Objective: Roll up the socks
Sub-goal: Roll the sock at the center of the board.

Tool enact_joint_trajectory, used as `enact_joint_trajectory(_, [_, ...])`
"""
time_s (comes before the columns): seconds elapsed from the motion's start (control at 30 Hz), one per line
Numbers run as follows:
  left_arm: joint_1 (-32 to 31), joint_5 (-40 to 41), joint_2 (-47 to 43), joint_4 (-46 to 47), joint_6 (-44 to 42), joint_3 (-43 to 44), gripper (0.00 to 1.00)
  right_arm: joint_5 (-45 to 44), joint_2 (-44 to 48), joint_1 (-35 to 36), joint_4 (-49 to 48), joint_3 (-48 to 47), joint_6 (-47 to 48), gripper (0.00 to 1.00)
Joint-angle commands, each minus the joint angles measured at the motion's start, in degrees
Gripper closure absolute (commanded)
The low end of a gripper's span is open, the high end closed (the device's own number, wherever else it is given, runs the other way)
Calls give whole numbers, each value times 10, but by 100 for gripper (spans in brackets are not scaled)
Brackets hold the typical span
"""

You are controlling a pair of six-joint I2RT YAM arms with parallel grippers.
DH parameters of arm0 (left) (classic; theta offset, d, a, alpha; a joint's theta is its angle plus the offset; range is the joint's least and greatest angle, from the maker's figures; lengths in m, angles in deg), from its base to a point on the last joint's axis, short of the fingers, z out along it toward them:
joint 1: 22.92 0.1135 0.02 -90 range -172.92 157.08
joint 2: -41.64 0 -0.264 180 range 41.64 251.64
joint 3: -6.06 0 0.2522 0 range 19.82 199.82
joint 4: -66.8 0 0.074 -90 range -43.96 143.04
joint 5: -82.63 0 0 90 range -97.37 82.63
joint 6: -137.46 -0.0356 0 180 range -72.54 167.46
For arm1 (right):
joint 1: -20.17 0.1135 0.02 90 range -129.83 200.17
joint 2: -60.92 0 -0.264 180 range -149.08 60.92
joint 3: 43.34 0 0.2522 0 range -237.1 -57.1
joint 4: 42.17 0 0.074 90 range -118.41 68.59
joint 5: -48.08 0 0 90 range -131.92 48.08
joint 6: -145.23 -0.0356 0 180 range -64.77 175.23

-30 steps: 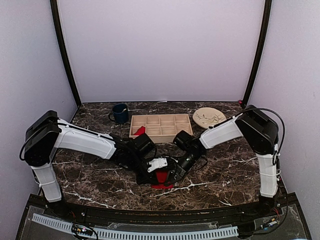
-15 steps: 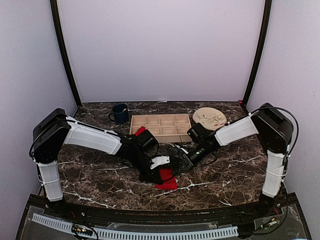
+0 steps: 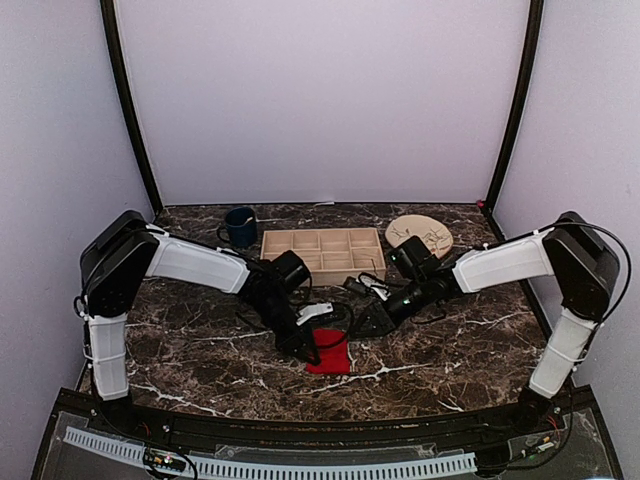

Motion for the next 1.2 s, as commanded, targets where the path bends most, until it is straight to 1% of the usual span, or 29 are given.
enact_joint_trajectory(0.0, [10,-49,21,-64,9,15,100,-74,51,18,-34,30,21,72])
enact_joint_trajectory(0.2, [25,-83,40,-89,13,27,100,-161,98,57,-62,74,43,70])
enact_joint_trajectory(0.3, [33,-103,51,-105,13,36,100,-204,127,83,-68,79,52,68])
enact_joint_trajectory(0.43, [38,-113,64,-123,9,47,100,-251,132,123,-65,70,69,67])
enact_joint_trajectory(0.57, [44,-124,75,-138,6,56,100,-289,119,166,-47,50,89,65])
enact_joint_trajectory(0.83, [59,-151,93,-154,-4,65,100,-318,69,217,-11,3,128,62])
enact_joint_trajectory(1.17, [68,-170,108,-161,-15,67,100,-327,19,230,2,-22,149,61])
